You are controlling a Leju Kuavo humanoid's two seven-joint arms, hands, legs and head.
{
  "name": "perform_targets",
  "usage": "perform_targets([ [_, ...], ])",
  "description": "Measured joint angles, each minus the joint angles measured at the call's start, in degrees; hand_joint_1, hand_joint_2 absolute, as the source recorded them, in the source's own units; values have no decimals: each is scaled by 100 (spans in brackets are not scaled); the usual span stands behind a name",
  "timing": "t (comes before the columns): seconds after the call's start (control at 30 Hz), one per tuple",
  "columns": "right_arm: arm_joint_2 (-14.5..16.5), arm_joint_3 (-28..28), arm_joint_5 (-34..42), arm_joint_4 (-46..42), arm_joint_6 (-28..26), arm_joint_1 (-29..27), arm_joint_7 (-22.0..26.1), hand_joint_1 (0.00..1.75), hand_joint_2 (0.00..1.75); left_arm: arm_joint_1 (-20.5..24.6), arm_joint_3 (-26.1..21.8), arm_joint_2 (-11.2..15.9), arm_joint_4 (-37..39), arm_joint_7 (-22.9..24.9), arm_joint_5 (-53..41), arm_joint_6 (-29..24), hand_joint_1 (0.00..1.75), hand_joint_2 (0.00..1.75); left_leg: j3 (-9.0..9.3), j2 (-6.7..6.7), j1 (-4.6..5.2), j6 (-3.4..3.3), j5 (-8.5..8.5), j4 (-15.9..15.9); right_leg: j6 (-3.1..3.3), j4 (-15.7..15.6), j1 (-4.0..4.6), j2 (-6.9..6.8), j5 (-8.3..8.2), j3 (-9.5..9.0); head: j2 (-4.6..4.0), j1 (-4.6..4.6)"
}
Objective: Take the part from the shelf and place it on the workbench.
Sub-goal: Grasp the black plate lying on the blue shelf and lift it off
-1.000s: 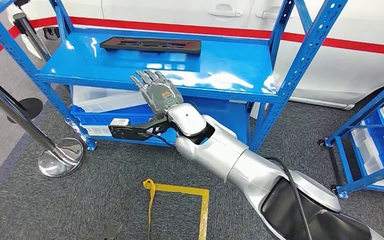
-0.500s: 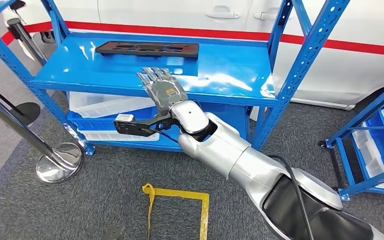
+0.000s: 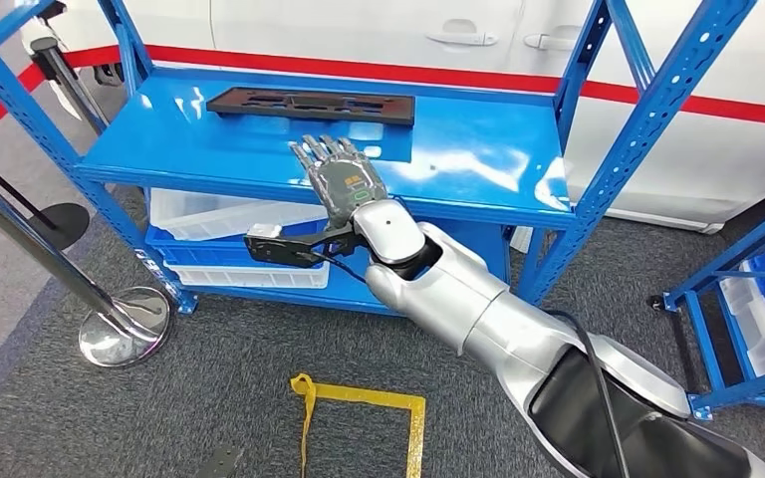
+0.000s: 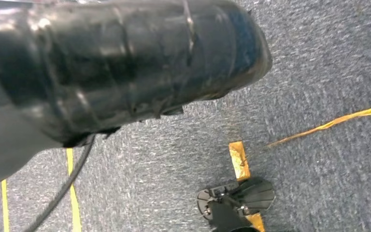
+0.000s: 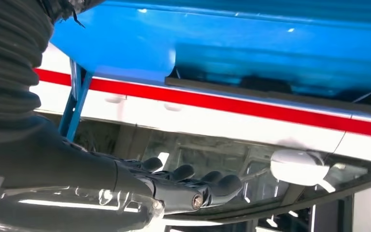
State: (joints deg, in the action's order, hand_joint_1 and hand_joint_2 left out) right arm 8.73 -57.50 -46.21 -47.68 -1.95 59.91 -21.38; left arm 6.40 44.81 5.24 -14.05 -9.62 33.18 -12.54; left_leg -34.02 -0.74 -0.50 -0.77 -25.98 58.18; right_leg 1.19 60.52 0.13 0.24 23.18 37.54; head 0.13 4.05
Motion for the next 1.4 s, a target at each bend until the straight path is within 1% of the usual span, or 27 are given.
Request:
perform_targets([
  [0.1, -19, 5, 2, 23, 11, 2, -28, 0, 175, -4, 0, 2, 1, 1, 15, -5, 0, 0, -3, 5, -22, 87, -43, 0, 41, -126, 14, 3, 37, -68, 0, 2],
  [0.17, -23, 9, 9, 41, 13, 3, -35, 0, 175, -9, 0, 3, 2, 4, 19, -4, 0, 0, -109, 22, -36, 145, -172, 237, 86, -187, -11, 0, 41, -139, 0, 10],
  [0.2, -22, 10, 14, 48, 13, 3, -35, 0, 175, -11, 0, 3, 2, 5, 19, -4, 0, 0, -254, 29, -44, 170, -297, 518, 109, -211, -24, -3, 50, -178, 0, 15],
  [0.27, -23, 11, 22, 66, 14, -7, -36, 0, 175, -18, 0, -1, 2, 7, 19, -3, 0, 0, -693, 32, -54, 216, -571, 1278, 141, -212, -18, -6, 96, -224, 0, 21],
  [0.3, -24, 11, 26, 77, 13, -22, -36, 0, 175, -27, 0, -1, 2, 8, 20, -4, 0, 0, -884, 33, -59, 233, -619, 1558, 148, -204, -15, -6, 123, -246, 0, 21],
  [0.33, -25, 11, 28, 90, 10, -38, -34, 0, 175, -36, 0, 0, 2, 8, 20, -4, 0, 0, -993, 33, -63, 246, -568, 1662, 149, -193, -15, -3, 154, -270, 0, 22],
  [0.37, -24, 11, 32, 103, 3, -48, -32, 0, 175, -42, 0, 1, 2, 9, 21, -5, 0, 0, -981, 35, -67, 253, -400, 1527, 143, -177, -19, 2, 189, -298, 0, 22],
  [0.43, -23, 12, 40, 126, -18, -55, -21, 0, 175, -42, 0, 1, 3, 9, 19, -3, 0, 0, -697, 51, -77, 257, 66, 794, 106, -135, -23, 12, 279, -362, 0, 21],
  [0.47, -22, 13, 46, 137, -30, -51, -12, 0, 175, -34, 0, -1, 3, 7, 16, -1, 0, 0, -536, 56, -70, 241, 210, 428, 75, -111, -13, 18, 323, -380, 0, 22],
  [0.5, -21, 13, 55, 149, -42, -48, 0, 0, 175, -25, 0, -2, 3, 5, 13, 1, 0, 0, -424, 61, -61, 212, 274, 189, 46, -100, -1, 21, 355, -389, 0, 20],
  [0.63, -18, 19, 74, 190, -61, -55, 32, 0, 175, -24, 1, -4, 3, -1, 8, 4, 0, 0, -330, 48, -52, 61, 216, 50, -45, -63, 14, 18, 450, -388, 0, 14],
  [0.7, -18, 25, 74, 201, -65, -57, 32, 0, 175, -23, 1, -4, 2, -2, 6, 4, 0, 0, -273, 45, -59, -4, 192, 26, -88, 178, -2, 12, 588, -291, 0, 2],
  [0.73, -18, 27, 75, 206, -68, -59, 32, 0, 175, -20, 1, -3, 2, -2, 5, 4, 0, 0, -248, 45, -54, -30, 174, 26, -98, 419, -8, 10, 687, -178, 0, -6],
  [0.8, -19, 28, 75, 220, -72, -74, 33, 0, 175, -17, 2, -2, 3, -2, 4, 4, 0, 0, -199, 45, -41, -68, 128, 26, -107, 1093, -12, 9, 904, 207, 0, -12],
  [0.83, -20, 28, 75, 233, -74, -91, 33, 0, 175, -18, 2, -2, 3, -2, 4, 5, 0, 0, -167, 44, -33, -81, 100, 27, -107, 1400, -14, 8, 957, 413, 0, -12],
  [0.87, -20, 28, 74, 249, -76, -110, 35, 0, 175, -21, 2, -2, 4, -2, 4, 8, 0, 0, -128, 39, -27, -86, 69, 28, -101, 1550, -15, 8, 914, 551, 0, -12],
  [0.9, -20, 28, 74, 265, -81, -124, 39, 0, 175, -23, 2, -2, 4, -3, 4, 10, 0, 0, -83, 31, -22, -85, 36, 30, -86, 1465, -13, 9, 756, 575, 0, -13],
  [0.93, -20, 28, 74, 278, -88, -129, 43, 0, 175, -25, 2, -2, 4, -5, 3, 13, 0, 0, -29, 22, -19, -80, 1, 31, -62, 1174, -10, 9, 512, 493, 0, -13],
  [0.97, -19, 28, 74, 286, -97, -127, 47, 0, 175, -27, 2, -7, 3, -9, 2, 16, 0, 0, 22, 13, -18, -73, -37, 29, -27, 768, -2, 10, 260, 348, 0, -14],
  [1.0, -16, 28, 73, 291, -109, -115, 50, 0, 175, -22, 2, -14, 3, -13, 1, 17, 0, 0, 58, 6, -10, -55, -74, 32, 3, 396, 15, 12, 87, 194, 0, -9],
  [1.03, -11, 28, 73, 295, -118, -101, 52, 0, 175, -14, 2, -21, 3, -16, -1, 19, 0, 0, 78, 0, -4, -31, -101, 30, 29, 123, 29, 13, 1, 72, 0, -5],
  [1.1, 1, 28, 72, 308, -128, -79, 57, 0, 175, 4, 2, -32, 4, -19, -3, 19, 0, 0, 85, -4, -5, 33, -128, 13, 61, -63, 61, 18, 28, -26, 0, 0],
  [1.2, 28, 29, 70, 332, -130, -73, 71, 0, 175, 12, 2, -37, 4, -19, -8, 22, 0, 0, 62, 10, -21, 119, -216, 105, 123, -173, 30, 23, 49, -129, 0, 9],
  [1.27, 63, 30, 62, 351, -128, -71, 91, 0, 175, 19, 2, -46, 4, -19, -9, 30, 0, 0, -218, 25, -33, 170, -420, 635, 172, -227, 6, 18, 82, -226, 0, 23],
  [1.33, 84, 30, 54, 370, -127, -89, 110, 0, 175, 19, 2, -52, 4, -17, -9, 40, 0, 0, -670, 28, -44, 215, -593, 1334, 199, -230, 8, 14, 145, -295, 0, 28],
  [1.37, 86, 30, 50, 381, -127, -106, 116, 0, 175, 11, 2, -52, 4, -15, -9, 45, 0, 0, -830, 29, -49, 229, -565, 1510, 200, -225, 8, 15, 181, -333, 0, 30],
  [1.4, 87, 30, 48, 390, -127, -119, 121, 0, 175, 2, 2, -51, 4, -13, -8, 49, 0, 0, -891, 31, -51, 236, -436, 1482, 196, -218, 5, 17, 220, -375, 0, 29],
])
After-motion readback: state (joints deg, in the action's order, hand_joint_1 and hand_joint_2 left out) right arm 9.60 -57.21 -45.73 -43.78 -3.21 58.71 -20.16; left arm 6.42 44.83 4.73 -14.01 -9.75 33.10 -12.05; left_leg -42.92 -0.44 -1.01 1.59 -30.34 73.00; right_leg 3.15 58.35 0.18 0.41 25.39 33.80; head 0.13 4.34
